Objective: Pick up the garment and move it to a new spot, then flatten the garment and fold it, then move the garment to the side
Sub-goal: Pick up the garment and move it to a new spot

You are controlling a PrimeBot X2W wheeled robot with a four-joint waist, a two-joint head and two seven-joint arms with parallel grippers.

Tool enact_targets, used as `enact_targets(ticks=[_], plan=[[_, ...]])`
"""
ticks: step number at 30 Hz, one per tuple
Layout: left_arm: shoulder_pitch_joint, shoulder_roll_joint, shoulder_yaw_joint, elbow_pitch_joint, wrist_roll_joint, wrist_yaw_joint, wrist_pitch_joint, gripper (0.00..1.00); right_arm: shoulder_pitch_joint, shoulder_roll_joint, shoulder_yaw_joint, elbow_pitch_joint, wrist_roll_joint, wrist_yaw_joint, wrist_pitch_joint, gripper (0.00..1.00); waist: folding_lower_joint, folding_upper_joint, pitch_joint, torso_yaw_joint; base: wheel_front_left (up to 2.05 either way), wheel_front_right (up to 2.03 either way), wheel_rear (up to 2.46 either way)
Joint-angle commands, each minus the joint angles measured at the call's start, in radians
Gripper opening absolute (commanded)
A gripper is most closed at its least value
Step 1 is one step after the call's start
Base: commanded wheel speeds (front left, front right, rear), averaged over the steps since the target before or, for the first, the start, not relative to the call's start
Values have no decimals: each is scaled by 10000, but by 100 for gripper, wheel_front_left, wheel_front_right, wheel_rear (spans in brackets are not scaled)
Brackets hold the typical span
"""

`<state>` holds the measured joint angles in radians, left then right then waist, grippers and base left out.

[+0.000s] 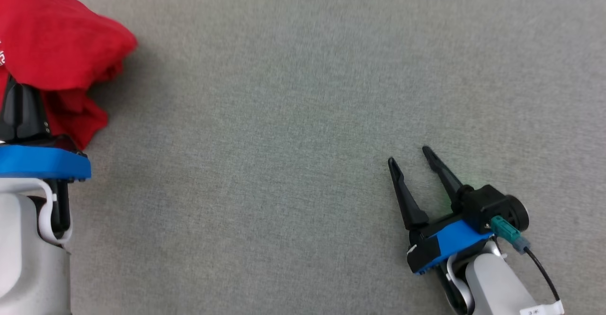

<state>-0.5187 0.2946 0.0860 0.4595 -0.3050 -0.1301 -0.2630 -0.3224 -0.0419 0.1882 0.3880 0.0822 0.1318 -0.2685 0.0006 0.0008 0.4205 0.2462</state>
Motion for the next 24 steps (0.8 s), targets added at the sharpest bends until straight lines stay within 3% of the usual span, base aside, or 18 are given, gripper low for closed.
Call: enact_targets(ticks=[1,7,14,24], plan=[[123,-47,-16,-363,1,-11,-26,0,467,-135,28,201,199,-17,72,100,-6,-8,-512,-290,0,0,0],[357,-37,-612,-1550,146,-12,-26,0,842,-118,199,7,693,-11,46,100,-6,-8,-1510,-946,0,0,0],[632,-245,-1638,-2456,103,-12,-26,0,1430,-110,253,-58,1062,-11,44,100,-6,-8,-2302,-2287,0,0,0],[839,-713,-3468,-3264,-50,-12,-25,0,1924,-106,300,-399,1204,-11,40,100,-6,-8,-2382,-4416,0,0,0]])
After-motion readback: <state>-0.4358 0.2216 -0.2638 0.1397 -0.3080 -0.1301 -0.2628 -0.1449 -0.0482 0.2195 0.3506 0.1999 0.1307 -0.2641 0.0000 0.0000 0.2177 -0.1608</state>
